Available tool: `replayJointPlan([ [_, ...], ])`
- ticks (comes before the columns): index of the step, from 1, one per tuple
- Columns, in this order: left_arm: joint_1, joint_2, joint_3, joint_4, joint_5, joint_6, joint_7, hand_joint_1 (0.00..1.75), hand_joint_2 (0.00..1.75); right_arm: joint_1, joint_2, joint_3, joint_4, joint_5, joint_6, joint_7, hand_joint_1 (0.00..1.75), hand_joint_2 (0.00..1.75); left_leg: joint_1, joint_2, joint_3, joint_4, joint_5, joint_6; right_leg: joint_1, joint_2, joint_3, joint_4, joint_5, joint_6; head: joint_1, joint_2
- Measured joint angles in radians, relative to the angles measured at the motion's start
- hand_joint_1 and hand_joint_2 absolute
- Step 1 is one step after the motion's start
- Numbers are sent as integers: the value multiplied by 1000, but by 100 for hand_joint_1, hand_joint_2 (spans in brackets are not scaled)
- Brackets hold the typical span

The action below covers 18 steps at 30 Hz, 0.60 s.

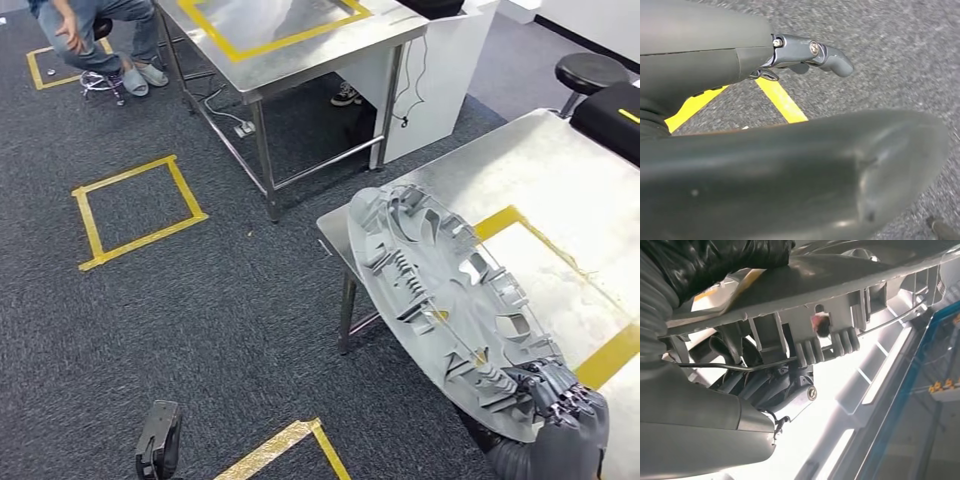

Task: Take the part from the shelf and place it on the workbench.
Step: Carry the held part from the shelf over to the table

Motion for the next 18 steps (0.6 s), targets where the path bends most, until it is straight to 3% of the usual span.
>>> replayJointPlan([
  [2,-1,1,0,0,0,0,0,0,0,-2,0,0,0,0,0,0,175,175,-6,15,5,3,-7,-9,6,-23,33,-53,5,-13,-2,0],
  [3,-1,1,0,0,0,0,0,0,0,-2,0,0,0,0,0,0,175,175,-8,18,5,4,-8,-11,7,-18,35,-54,5,-19,-3,0],
  [8,-2,0,0,0,0,0,0,0,0,-1,0,0,0,0,0,0,175,175,-8,25,8,3,-9,-13,8,-11,34,-53,4,-24,-5,0],
  [9,-3,-1,0,0,0,0,0,0,0,0,0,0,0,0,0,0,175,175,-5,26,10,4,-13,-18,8,-1,34,-54,5,-29,-5,0],
  [10,-3,-1,0,0,0,0,0,0,0,1,0,-1,-1,0,0,0,175,175,-1,5,-12,57,-45,-24,8,16,35,-56,5,-38,-7,0],
  [12,-1,-3,0,-1,0,0,-1,0,0,1,0,-1,-2,0,0,0,175,175,6,-44,-89,221,-119,-34,9,62,38,-59,6,-55,-11,0],
  [13,1,-3,0,-1,0,0,-1,0,0,1,0,-2,-2,0,0,0,175,175,6,-68,-128,294,-142,-33,10,83,39,-58,5,-58,-13,0],
  [14,2,-4,0,-1,0,0,-1,0,0,1,0,-2,-2,0,0,0,175,175,6,-70,-136,297,-124,-30,12,101,41,-58,5,-59,-13,0],
  [16,2,-2,0,-1,0,0,-1,0,0,1,0,-2,-2,0,0,0,175,175,6,-95,-93,175,-39,-21,12,130,46,-57,4,-58,-13,0],
  [18,1,0,0,-1,0,0,-1,0,0,0,0,-2,-2,0,0,0,175,175,7,-136,-49,58,13,-13,12,155,44,-53,3,-52,-12,0],
])
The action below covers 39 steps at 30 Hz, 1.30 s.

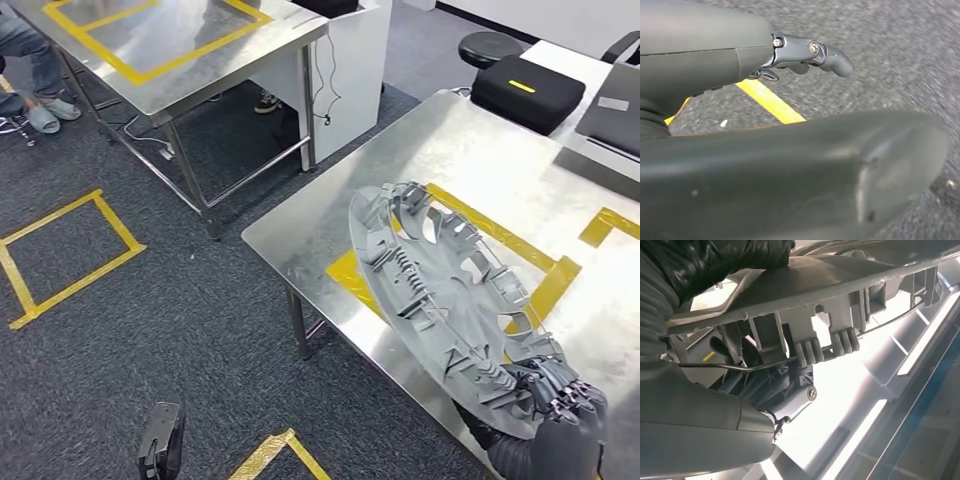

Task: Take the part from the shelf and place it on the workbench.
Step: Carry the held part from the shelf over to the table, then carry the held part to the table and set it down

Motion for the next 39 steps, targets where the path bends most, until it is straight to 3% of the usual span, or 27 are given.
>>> replayJointPlan([
  [2,-1,1,0,0,0,0,0,0,0,0,0,0,0,0,0,0,175,175,-2,-12,10,-30,1,3,-4,21,-10,2,3,12,1,0],
  [4,-4,-1,0,0,0,-1,1,0,0,4,0,0,0,0,0,0,175,175,-3,8,13,-39,4,10,-7,29,-20,3,4,24,2,0],
  [6,-5,-3,0,0,0,-1,0,0,0,6,0,0,-1,1,0,-1,175,175,0,33,18,-51,10,22,-4,-16,-48,50,-26,32,5,0],
  [8,-3,-3,0,-1,0,0,0,0,0,6,0,0,-1,1,0,-1,175,175,-1,60,20,-54,10,29,-4,-75,-108,172,-87,38,8,0],
  [10,-1,-4,1,-1,-2,0,0,0,0,8,0,-1,-1,1,0,0,175,175,-2,87,21,-54,7,30,-8,-94,-157,270,-117,45,9,0],
  [11,-1,-4,1,-1,-2,1,0,0,0,9,0,-2,-1,1,0,0,175,175,-2,101,21,-54,6,28,-11,-99,-157,268,-106,48,9,0],
  [12,-1,-5,1,-1,-3,1,0,0,0,10,0,-3,-1,1,0,0,175,175,-1,113,23,-54,3,26,-13,-106,-136,230,-80,51,9,0],
  [14,-1,-6,1,-1,-3,2,0,0,0,10,0,-4,-1,1,0,0,175,175,-2,136,30,-52,-4,15,-13,-146,-59,95,-24,55,10,0],
  [16,-2,-6,1,-1,-3,2,0,0,0,8,0,-4,-2,1,0,0,175,175,-8,155,36,-47,-12,3,-8,-175,-10,13,-6,45,9,0],
  [17,-3,-6,1,-1,-3,2,0,0,0,8,0,-4,-3,2,0,0,175,175,-11,165,38,-45,-15,-2,-5,-175,-6,5,-11,38,8,0],
  [19,-7,-7,1,-1,-2,2,0,0,0,11,0,-6,-5,2,0,-1,175,175,-9,179,44,-44,-22,-11,-5,-151,-7,6,-10,22,6,0],
  [21,-10,-7,1,-1,0,2,-1,0,0,11,0,-9,-8,2,0,-1,175,175,-3,145,33,-2,-55,-19,-7,-129,-4,4,-9,9,3,0],
  [23,-8,-7,1,-1,1,1,-3,0,0,10,0,-11,-11,1,0,-2,175,175,0,90,-22,119,-116,-22,-7,-106,-3,3,-8,0,-1,0],
  [24,-5,-7,1,-1,1,1,-3,0,0,9,0,-11,-11,0,0,-3,175,175,0,77,-57,189,-142,-20,-5,-92,-3,3,-8,-3,-2,0],
  [25,-3,-8,1,-1,2,1,-3,0,0,9,0,-12,-11,-1,0,-4,175,175,-1,72,-84,237,-152,-18,-3,-77,-2,4,-8,-4,-3,0],
  [26,-1,-8,1,-1,2,1,-3,0,0,10,0,-14,-11,-2,0,-5,175,175,-1,69,-97,251,-142,-14,-1,-62,-1,4,-8,-4,-3,0],
  [28,-2,-7,1,-1,2,1,-4,0,0,10,0,-17,-11,-4,0,-7,175,175,-5,54,-70,166,-71,-1,2,-32,2,4,-8,-4,-2,0],
  [30,-2,-5,1,-1,2,2,-4,0,0,10,0,-20,-11,-5,0,-10,175,175,-7,9,-20,35,-7,12,2,-5,2,5,-8,-2,-2,0],
  [32,-2,-3,1,-1,1,2,-4,0,0,11,0,-21,-12,-5,0,-12,175,175,-9,-16,3,-23,6,17,-1,18,-5,6,-4,6,-2,0],
  [34,-5,-7,1,-1,1,3,-4,0,0,14,0,-22,-13,-4,0,-12,175,175,-9,2,7,-34,8,19,-6,35,-15,6,-1,17,-2,0],
  [36,-9,-10,1,-1,1,4,-5,0,0,15,0,-22,-16,-4,0,-13,175,175,-5,26,12,-49,16,27,-3,0,-35,33,-21,26,1,0],
  [38,-7,-10,2,-1,0,5,-5,0,0,13,0,-22,-18,-4,0,-13,175,175,-4,53,15,-57,19,32,-1,-63,-86,133,-77,34,5,0],
  [39,-5,-10,2,-1,0,5,-5,0,0,11,0,-22,-18,-4,0,-12,175,175,-4,67,14,-57,18,33,-3,-81,-118,199,-106,39,6,0],
])
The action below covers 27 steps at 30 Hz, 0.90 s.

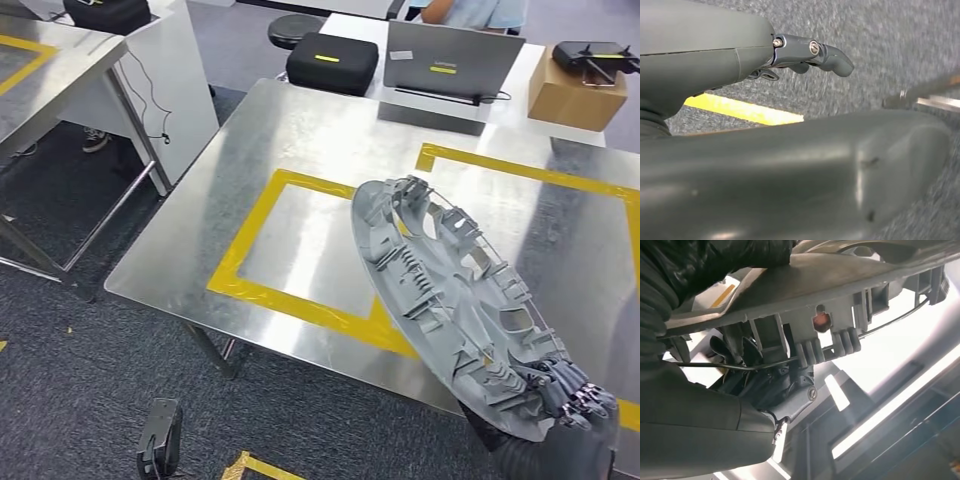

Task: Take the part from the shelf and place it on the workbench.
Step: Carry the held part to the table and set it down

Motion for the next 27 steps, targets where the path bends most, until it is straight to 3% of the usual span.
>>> replayJointPlan([
  [2,2,-2,0,0,-1,0,0,0,0,1,-2,-3,0,-3,0,8,175,175,1,28,1,0,-2,-1,-6,-14,-34,71,-16,10,0,0],
  [3,2,-3,0,0,-2,0,0,0,0,1,-3,-6,0,-6,0,14,175,175,3,41,2,1,-4,-3,-9,-19,-25,55,1,15,0,0],
  [5,2,-5,0,0,-4,0,-1,0,0,1,-7,-11,0,-16,4,31,175,175,6,62,6,3,-10,-13,-16,-45,44,-71,61,25,1,0],
  [6,2,-5,0,0,-6,0,-1,0,0,0,-11,-12,1,-21,9,41,175,175,5,70,6,8,-14,-20,-16,-58,82,-134,81,25,1,0],
  [8,0,-4,0,0,-7,0,-1,0,0,-3,-21,-14,5,-31,30,67,175,175,0,81,8,15,-20,-33,-14,-71,122,-196,90,14,-1,0],
  [10,-3,-5,0,0,-8,0,-1,0,0,-2,-33,-20,15,-38,50,86,175,175,1,87,11,17,-22,-42,-11,-60,123,-195,88,-3,-4,0],
  [12,-5,-5,0,0,-9,0,-1,0,0,-2,-42,-26,25,-41,58,91,175,175,6,60,4,42,-45,-52,-12,-53,123,-195,88,-17,-5,0],
  [13,-4,-5,0,0,-9,0,-1,0,0,-3,-45,-28,30,-41,59,91,175,175,8,39,-13,82,-70,-56,-13,-49,123,-195,89,-23,-7,0],
  [15,0,-4,0,0,-9,0,-1,0,0,-6,-49,-29,36,-42,61,91,175,175,8,8,-71,211,-135,-57,-10,-41,122,-195,89,-31,-8,0],
  [16,3,-4,0,0,-10,0,-1,0,0,-7,-50,-29,39,-42,63,92,175,175,8,4,-100,272,-156,-55,-8,-36,123,-195,88,-33,-8,0],
  [17,5,-4,0,0,-10,0,-1,0,0,-7,-51,-29,43,-43,68,94,175,175,7,3,-118,305,-159,-51,-5,-30,123,-195,88,-34,-8,0],
  [18,6,-4,0,0,-10,0,-1,0,0,-8,-53,-29,46,-45,74,97,175,175,6,3,-119,301,-142,-46,-2,-24,124,-195,88,-34,-8,0],
  [19,6,-4,0,0,-11,0,-1,0,0,-10,-56,-29,50,-46,82,101,175,175,4,2,-102,258,-109,-39,0,-18,126,-195,88,-35,-8,0],
  [20,5,-4,0,0,-12,0,-1,0,0,-11,-59,-29,55,-49,90,106,175,175,0,1,-73,189,-68,-30,2,-14,128,-195,87,-35,-8,0],
  [22,3,-2,0,0,-15,0,0,0,0,-16,-65,-30,63,-54,102,112,175,175,-7,-4,-22,68,-20,-14,4,-7,127,-194,88,-32,-8,0],
  [24,2,-3,0,0,-18,-1,1,0,0,-24,-73,-32,71,-62,118,119,175,175,-10,-7,-8,27,-14,-22,5,-5,121,-192,88,-31,-7,0],
  [26,2,-5,0,0,-20,-2,3,0,0,-34,-84,-37,79,-80,147,124,175,175,-11,-8,-9,21,-11,-33,4,-5,119,-192,89,-30,-7,0],
  [27,2,-5,0,0,-22,-2,3,0,0,-40,-90,-42,83,-94,167,125,175,175,-12,-8,-9,22,-12,-32,3,-5,119,-194,90,-29,-7,0],
])
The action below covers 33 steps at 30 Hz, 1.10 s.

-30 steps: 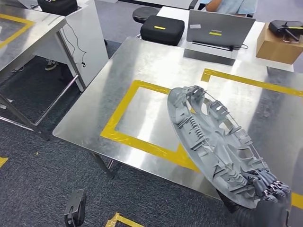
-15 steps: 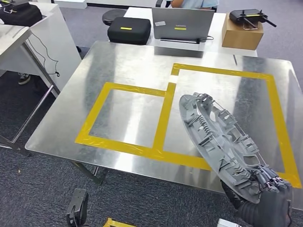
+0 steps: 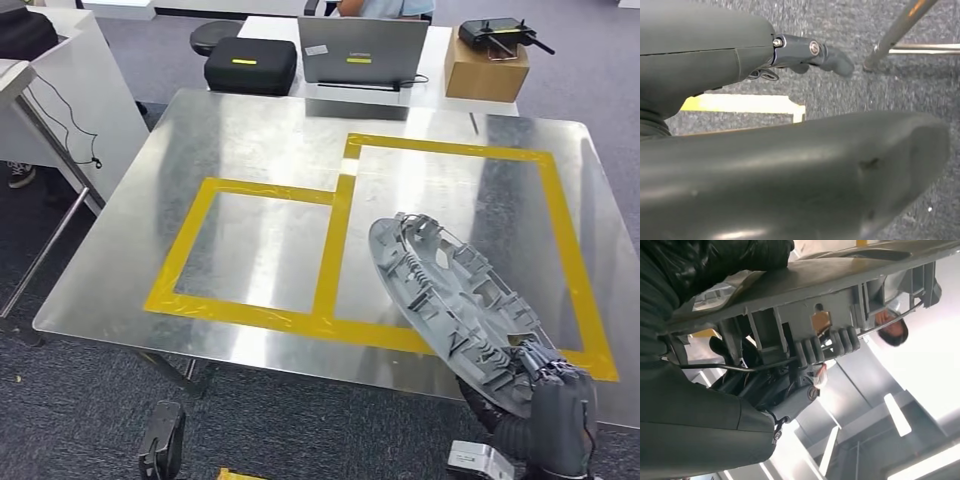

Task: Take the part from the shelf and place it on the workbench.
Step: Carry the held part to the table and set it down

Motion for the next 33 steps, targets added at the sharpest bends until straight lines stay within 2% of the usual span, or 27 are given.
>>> replayJointPlan([
  [7,-5,-2,0,0,-17,-12,0,0,0,-70,-35,-74,80,-132,166,-16,175,175,-3,0,-1,2,2,11,-3,1,4,-9,8,13,0,0],
  [10,-7,-3,0,0,-24,-21,1,0,0,-121,-45,-122,145,-190,265,-26,175,175,-4,0,-2,2,4,13,-4,1,4,-10,10,16,0,0],
  [14,-13,-3,-3,0,-31,-32,9,0,0,-238,-68,-174,279,-226,413,-35,175,175,-4,0,-2,2,6,16,-5,2,3,-10,13,19,0,0],
  [20,-19,-3,-3,0,-38,-37,13,0,0,-424,-88,-187,498,-219,509,-36,175,175,-4,0,-2,3,9,18,-5,2,3,-10,16,19,-1,0],
  [23,-24,-4,-5,0,-43,-39,20,0,0,-532,-88,-167,638,-178,534,-31,175,175,-4,0,-2,2,11,17,-4,2,3,-10,17,17,0,0],
  [27,-32,-6,-9,0,-49,-43,32,0,0,-682,-74,-83,829,-92,545,-26,175,175,-3,1,-2,2,13,15,-4,2,3,-10,19,17,0,0],
  [30,-40,-9,-13,0,-52,-45,39,0,0,-776,-34,0,945,-49,546,-29,175,175,-3,2,-2,2,14,15,-4,4,3,-10,20,16,0,0],
  [33,-47,-12,-17,0,-52,-45,46,0,0,-830,13,81,1029,-32,560,-33,175,175,-2,2,-2,2,15,15,-3,4,2,-10,21,16,0,0],
])
